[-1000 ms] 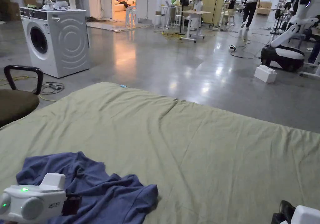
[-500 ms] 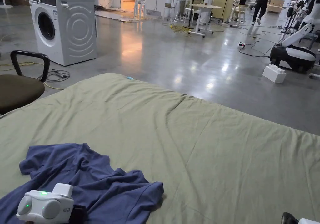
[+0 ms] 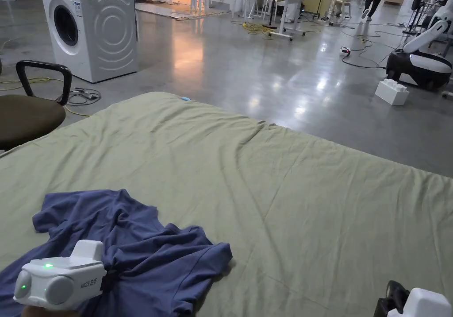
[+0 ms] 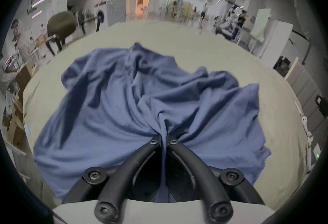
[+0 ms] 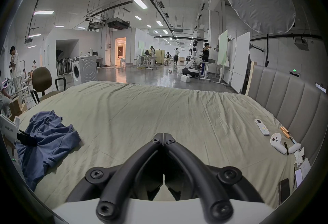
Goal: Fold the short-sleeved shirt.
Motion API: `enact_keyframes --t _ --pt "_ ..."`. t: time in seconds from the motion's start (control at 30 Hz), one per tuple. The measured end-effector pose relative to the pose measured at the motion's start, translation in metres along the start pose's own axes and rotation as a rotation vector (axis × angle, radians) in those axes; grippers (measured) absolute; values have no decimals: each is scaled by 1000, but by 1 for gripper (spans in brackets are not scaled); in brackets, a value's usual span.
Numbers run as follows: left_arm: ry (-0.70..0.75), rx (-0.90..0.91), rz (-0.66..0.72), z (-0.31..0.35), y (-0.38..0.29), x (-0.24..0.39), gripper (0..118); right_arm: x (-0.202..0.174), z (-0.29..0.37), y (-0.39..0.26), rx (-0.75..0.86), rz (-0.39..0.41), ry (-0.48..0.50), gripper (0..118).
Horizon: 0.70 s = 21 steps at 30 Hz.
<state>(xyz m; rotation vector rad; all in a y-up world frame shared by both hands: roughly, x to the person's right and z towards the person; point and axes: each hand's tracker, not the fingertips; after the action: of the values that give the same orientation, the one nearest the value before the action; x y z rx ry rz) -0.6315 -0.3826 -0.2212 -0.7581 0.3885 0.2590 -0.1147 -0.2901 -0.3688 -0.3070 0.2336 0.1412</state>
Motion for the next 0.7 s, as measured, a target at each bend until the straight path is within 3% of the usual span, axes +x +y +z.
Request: enact_keyframes --t 0.1,0.17,0.23,0.4,0.7 --pt "-15 90 9 40 10 19 4 3 2 4 6 -24 0 1" --pt "-44 123 87 62 24 26 4 4 4 7 16 -51 6 1" --pt "-46 168 83 59 33 8 4 5 6 10 24 -50 4 1" --pt "-119 333 75 99 70 34 4 11 14 18 48 -77 6 1" --pt "-307 527 -78 164 162 130 4 43 33 31 102 -105 -39 1"
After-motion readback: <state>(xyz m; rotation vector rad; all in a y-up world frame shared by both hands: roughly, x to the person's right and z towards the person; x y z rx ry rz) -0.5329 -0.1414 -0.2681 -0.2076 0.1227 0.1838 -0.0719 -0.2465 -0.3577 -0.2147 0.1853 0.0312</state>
